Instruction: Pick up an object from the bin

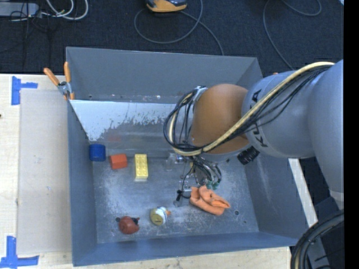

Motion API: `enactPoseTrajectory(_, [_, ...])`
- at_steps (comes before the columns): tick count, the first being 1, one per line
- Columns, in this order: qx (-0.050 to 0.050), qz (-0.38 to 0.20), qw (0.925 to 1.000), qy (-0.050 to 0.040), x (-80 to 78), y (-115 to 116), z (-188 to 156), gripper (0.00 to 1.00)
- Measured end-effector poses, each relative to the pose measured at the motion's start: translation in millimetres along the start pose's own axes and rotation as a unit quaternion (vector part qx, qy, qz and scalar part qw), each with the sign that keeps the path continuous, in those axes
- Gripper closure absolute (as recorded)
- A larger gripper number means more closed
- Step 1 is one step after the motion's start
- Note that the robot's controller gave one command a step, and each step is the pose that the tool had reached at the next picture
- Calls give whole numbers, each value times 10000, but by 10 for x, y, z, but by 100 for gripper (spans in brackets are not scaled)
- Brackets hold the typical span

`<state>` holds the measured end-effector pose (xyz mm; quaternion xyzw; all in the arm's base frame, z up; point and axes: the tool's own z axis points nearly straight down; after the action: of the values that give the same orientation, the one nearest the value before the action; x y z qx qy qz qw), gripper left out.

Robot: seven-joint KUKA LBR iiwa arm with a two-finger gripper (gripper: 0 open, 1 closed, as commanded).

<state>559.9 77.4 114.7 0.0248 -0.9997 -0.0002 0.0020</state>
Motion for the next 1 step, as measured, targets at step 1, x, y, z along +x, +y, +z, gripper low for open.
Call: enactPoseTrajectory(1, [9,107,9999,23,287,-202,364,0])
